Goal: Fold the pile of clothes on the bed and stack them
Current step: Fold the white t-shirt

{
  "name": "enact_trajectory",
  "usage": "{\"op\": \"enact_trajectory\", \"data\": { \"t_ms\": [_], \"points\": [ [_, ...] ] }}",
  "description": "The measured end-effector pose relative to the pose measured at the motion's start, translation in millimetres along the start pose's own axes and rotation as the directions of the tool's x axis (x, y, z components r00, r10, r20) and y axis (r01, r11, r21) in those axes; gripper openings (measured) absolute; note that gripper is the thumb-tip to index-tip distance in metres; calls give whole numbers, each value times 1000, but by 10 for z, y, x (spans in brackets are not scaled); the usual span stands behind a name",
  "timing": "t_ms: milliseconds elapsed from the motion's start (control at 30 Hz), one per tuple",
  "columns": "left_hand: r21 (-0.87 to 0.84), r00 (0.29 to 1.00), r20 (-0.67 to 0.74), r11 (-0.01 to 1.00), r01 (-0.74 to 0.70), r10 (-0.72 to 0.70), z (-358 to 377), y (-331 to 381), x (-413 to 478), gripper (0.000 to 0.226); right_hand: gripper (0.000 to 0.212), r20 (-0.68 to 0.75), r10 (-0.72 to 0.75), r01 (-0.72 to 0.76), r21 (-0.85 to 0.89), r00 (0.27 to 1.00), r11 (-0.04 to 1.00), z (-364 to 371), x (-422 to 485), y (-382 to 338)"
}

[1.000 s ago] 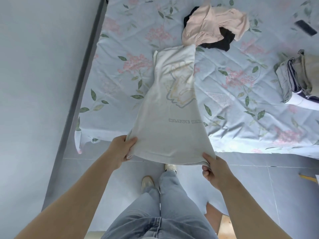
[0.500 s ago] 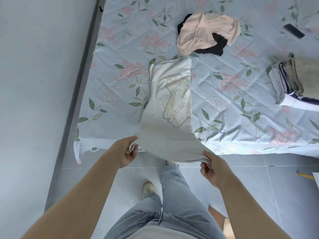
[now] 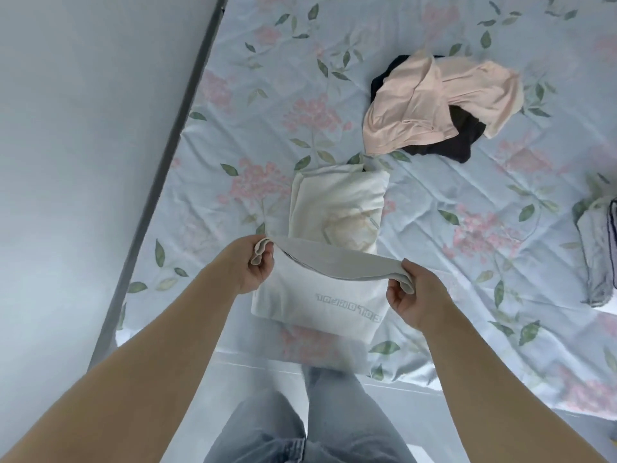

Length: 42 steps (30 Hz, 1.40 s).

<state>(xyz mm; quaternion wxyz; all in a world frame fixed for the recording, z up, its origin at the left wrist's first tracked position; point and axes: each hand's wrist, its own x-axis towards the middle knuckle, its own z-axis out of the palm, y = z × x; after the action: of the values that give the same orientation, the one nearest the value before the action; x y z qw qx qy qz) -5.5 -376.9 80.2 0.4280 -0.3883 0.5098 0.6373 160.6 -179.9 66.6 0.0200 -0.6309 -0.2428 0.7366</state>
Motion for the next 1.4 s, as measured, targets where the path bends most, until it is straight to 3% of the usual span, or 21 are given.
{"op": "enact_trajectory", "data": {
  "t_ms": [200, 333, 433, 567, 667, 767, 833, 933, 1000, 1133, 1200, 1333, 1400],
  "points": [
    [-49, 998, 26, 997, -64, 65, 653, 436, 408, 22, 12, 23, -5, 5, -16, 1000, 1000, 433, 485, -712],
    [-50, 967, 177, 983, -176, 182, 837, 584, 802, 56, 30, 174, -92, 108, -83, 980, 991, 524, 811, -894],
    [236, 967, 124, 940, -247, 223, 916, 587, 1095, 44, 52, 126, -155, 175, -158, 980, 972, 560, 1054, -939],
    [730, 944, 5, 644, -229, 330, 939, 516, 1581, 49, 50, 14, -154, 149, -359, 988, 922, 632, 1412, -920],
    [849, 912, -4, 483, -214, 411, 931, 522, 1937, 54, 50, -47, -164, 128, -425, 985, 896, 695, 1730, -897],
    [854, 884, 1, 459, -244, 468, 973, 590, 2276, 52, 58, -92, -210, 147, -451, 973, 880, 798, 2057, -898],
    [824, 877, -9, 501, -267, 481, 1011, 648, 2454, 54, 56, -132, -242, 168, -413, 961, 895, 872, 2240, -919],
    [748, 852, -34, 578, -325, 522, 1019, 754, 2621, 60, 23, -174, -280, 187, -416, 944, 890, 915, 2425, -966],
    [739, 843, -5, 570, -359, 537, 1031, 826, 2660, 49, 9, -173, -333, 228, -444, 927, 867, 910, 2454, -992],
    [722, 829, 100, 533, -441, 550, 1092, 944, 2563, 13, 17, -155, -441, 349, -409, 884, 843, 870, 2327, -1037],
    [697, 801, 133, 519, -494, 584, 1121, 1020, 2479, 5, 18, -128, -477, 414, -337, 870, 845, 894, 2226, -1104],
    [661, 717, 150, 469, -585, 681, 1198, 1185, 2452, 11, 17, -77, -581, 540, -286, 810, 791, 1078, 2154, -1299],
    [675, 781, 216, 488, -553, 586, 1210, 1159, 2527, 39, 16, 12, -559, 550, -193, 829, 812, 1137, 2180, -1321]
  ]
}}
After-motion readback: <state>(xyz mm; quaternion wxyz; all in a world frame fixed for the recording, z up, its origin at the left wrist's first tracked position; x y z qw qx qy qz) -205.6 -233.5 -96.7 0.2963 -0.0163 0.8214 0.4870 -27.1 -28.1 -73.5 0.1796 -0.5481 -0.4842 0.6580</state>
